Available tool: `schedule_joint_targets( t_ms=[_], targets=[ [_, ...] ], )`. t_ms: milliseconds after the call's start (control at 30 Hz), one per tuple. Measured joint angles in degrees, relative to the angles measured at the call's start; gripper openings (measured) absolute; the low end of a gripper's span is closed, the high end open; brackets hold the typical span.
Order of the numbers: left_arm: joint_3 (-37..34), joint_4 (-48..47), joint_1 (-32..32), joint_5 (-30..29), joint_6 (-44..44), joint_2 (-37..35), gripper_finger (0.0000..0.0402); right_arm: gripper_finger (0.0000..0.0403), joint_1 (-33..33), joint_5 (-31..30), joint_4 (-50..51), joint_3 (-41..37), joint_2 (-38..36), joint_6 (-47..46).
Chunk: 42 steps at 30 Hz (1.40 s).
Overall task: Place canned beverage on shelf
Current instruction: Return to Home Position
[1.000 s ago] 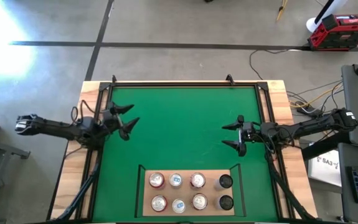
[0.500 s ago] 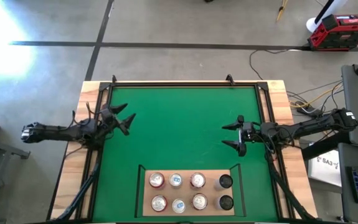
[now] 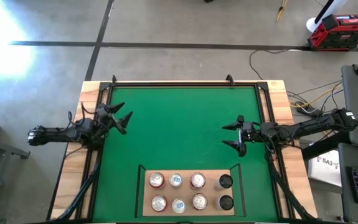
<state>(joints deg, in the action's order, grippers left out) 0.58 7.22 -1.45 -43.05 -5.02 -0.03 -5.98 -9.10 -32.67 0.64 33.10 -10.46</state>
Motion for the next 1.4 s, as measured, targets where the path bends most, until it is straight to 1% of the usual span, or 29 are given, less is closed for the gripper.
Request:
schedule_joint_targets(
  t_ms=[433,600,833,967,1067,1167,1267,1400],
  targets=[
    [0.0,-0.1,0.0,0.1,0.0,0.0,0.0324,0.0336,0.0,0.0,0.5,0.0,-0.3,0.0],
    [0.0,-0.1,0.1,0.1,0.0,0.0,0.0324,0.0336,0.8,0.0,1.0,0.0,-3.2,0.0],
    [0.0,0.0,0.1,0.1,0.0,0.0,0.0324,0.0336,4.3,0.0,1.1,0.0,-8.3,0.0],
    [0.0,0.0,0.1,0.1,0.0,0.0,0.0324,0.0336,6.6,0.0,1.4,0.0,-13.1,0.0],
    [-0.1,0.0,0.1,0.1,0.0,0.0,0.0324,0.0336,9.2,0.0,1.2,0.0,-17.9,0.0],
    [-0.1,0.0,0.1,0.1,0.0,0.0,0.0324,0.0336,13.3,0.0,1.2,0.0,-22.7,0.0],
    [-0.1,0.0,0.1,0.1,0.0,0.0,0.0324,0.0336,18.9,0.0,0.5,0.0,-26.7,0.0],
    [0.1,0.0,0.1,0.1,0.0,0.0,0.0324,0.0336,27.3,-0.1,1.4,0.0,-30.3,0.0]
  ],
)
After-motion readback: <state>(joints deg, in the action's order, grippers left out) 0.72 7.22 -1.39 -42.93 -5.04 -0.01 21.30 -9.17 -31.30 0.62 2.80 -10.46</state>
